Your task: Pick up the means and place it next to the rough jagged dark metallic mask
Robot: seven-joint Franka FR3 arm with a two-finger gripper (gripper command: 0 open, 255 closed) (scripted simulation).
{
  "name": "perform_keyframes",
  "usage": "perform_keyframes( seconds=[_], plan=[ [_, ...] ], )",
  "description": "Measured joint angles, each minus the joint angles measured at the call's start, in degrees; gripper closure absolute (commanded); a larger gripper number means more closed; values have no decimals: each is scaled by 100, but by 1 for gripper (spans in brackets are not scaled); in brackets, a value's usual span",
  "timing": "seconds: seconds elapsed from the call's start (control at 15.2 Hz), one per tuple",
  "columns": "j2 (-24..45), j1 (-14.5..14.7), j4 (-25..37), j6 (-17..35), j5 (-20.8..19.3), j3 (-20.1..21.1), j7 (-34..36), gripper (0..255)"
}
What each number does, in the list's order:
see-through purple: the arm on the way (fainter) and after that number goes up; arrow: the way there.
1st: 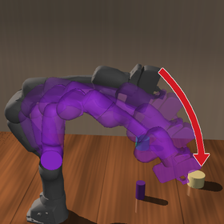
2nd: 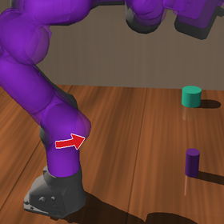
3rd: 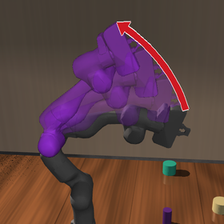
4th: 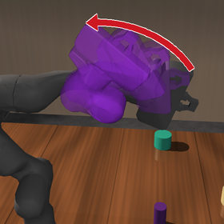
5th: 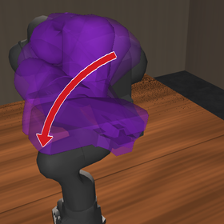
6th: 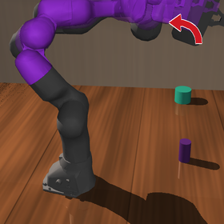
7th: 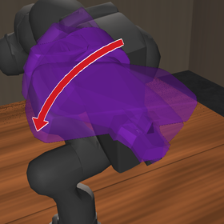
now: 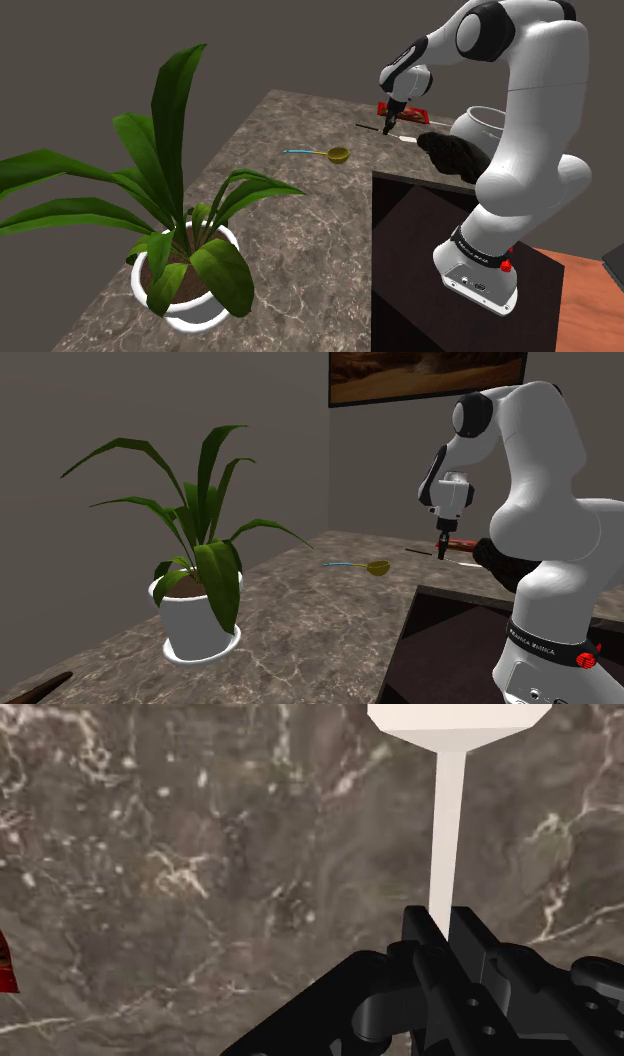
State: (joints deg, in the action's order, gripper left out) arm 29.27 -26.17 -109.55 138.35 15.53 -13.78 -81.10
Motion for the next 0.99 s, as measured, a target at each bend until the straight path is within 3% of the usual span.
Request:
perform_keyframes(
  seconds=[0.26,0.33,0.73,0.99],
  plan=[
    [14,-2,5,10,5,4,-2,255],
    [14,-2,5,10,5,4,-2,0],
    [14,-2,5,10,5,4,-2,0],
    [-347,40,52,-382,-147,-101,86,0]
  ],
)
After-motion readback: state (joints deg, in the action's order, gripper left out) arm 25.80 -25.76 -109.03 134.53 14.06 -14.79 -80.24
